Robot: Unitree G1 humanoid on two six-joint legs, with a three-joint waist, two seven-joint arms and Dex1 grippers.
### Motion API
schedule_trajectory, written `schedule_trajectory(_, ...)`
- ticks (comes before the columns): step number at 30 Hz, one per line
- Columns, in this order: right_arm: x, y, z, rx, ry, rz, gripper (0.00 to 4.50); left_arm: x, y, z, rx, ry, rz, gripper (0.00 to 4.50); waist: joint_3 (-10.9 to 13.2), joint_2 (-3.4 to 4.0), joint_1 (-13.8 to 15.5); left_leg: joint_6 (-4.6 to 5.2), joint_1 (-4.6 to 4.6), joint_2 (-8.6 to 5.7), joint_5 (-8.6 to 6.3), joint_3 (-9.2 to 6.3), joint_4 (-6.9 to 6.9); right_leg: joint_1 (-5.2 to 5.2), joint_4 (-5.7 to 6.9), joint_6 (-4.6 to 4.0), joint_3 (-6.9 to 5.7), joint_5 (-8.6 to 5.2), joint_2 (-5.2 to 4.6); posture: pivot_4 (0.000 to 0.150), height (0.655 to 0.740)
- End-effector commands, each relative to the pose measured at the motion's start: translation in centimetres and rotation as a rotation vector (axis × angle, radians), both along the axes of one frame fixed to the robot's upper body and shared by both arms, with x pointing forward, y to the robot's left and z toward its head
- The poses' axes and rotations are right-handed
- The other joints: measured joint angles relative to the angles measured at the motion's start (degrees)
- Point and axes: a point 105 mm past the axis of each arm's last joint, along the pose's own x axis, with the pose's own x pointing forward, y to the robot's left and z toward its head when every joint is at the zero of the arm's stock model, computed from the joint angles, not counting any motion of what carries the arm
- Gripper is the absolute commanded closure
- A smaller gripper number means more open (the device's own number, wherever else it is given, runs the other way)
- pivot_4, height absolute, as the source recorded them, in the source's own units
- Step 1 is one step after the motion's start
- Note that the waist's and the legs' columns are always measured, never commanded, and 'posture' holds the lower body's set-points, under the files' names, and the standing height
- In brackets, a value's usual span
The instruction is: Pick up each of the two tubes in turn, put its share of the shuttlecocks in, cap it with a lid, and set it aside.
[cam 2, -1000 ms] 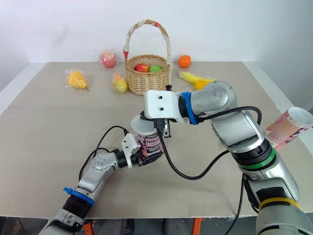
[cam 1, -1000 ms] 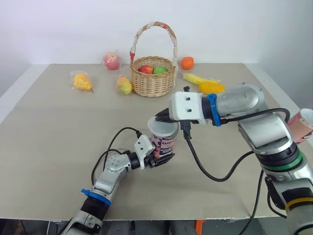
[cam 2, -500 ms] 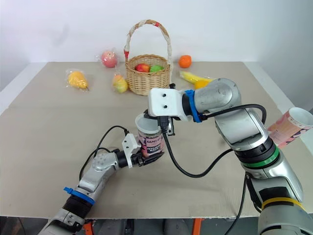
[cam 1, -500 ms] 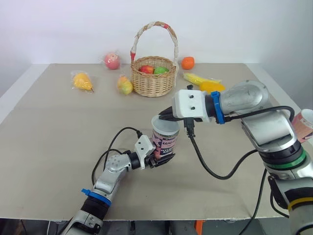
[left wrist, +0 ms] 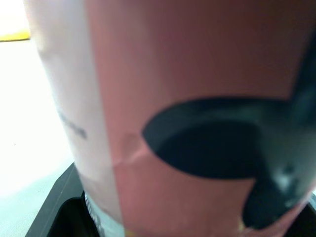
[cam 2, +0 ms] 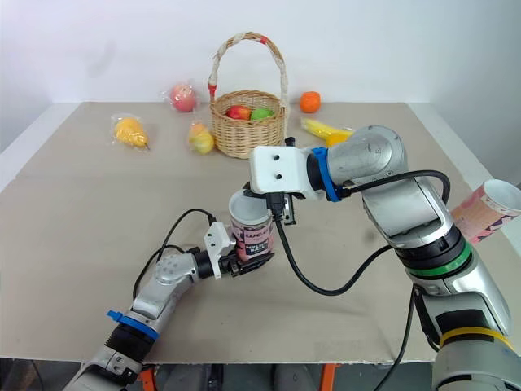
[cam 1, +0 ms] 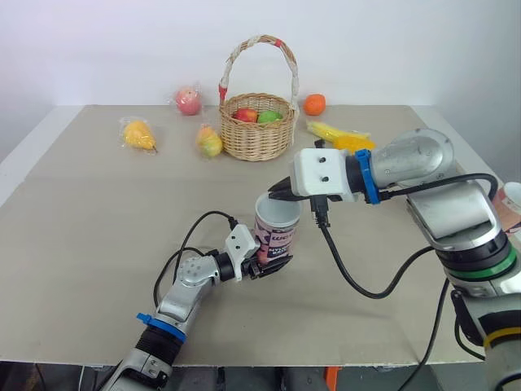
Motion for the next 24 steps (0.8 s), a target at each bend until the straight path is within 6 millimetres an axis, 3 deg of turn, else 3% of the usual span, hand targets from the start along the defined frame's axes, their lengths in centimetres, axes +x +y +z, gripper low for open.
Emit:
schedule_trajectory(1,-0.5,0.1,1.9,0.115,-0.002,0.016,4.36,-0.1,0.6,-2.9,0.057,0.102,0.029,1.47,0.01,0.00,0.00,0.00,-0.01,0.00,0.00,0.00,0.00,0.00,0.00,-0.01,-0.10,0.01,-0.08,0.150,0.7400)
schedule_trajectory(11,-0.5,-0.5,1.6,0.136,0.006,-0.009,4.36,-0.3,0.7,-3.1,0.056,0.109,0.027,1.47,0.02,0.01,0.03,0.03,-0.09,0.03,0.02,0.02,-0.01,0.02,0.00,-0.21,-0.85,0.10,-0.58,0.150,0.7400)
schedule_trajectory(24,-0.3,-1.3,0.9,0.229,0.074,-0.029,4.36,-0.4,0.8,-3.1,0.058,0.109,0.026,1.47,0.05,0.00,0.07,0.03,-0.09,0.02,0.02,0.01,-0.02,0.05,-0.02,0.01,-0.93,-0.04,-0.57,0.150,0.7400)
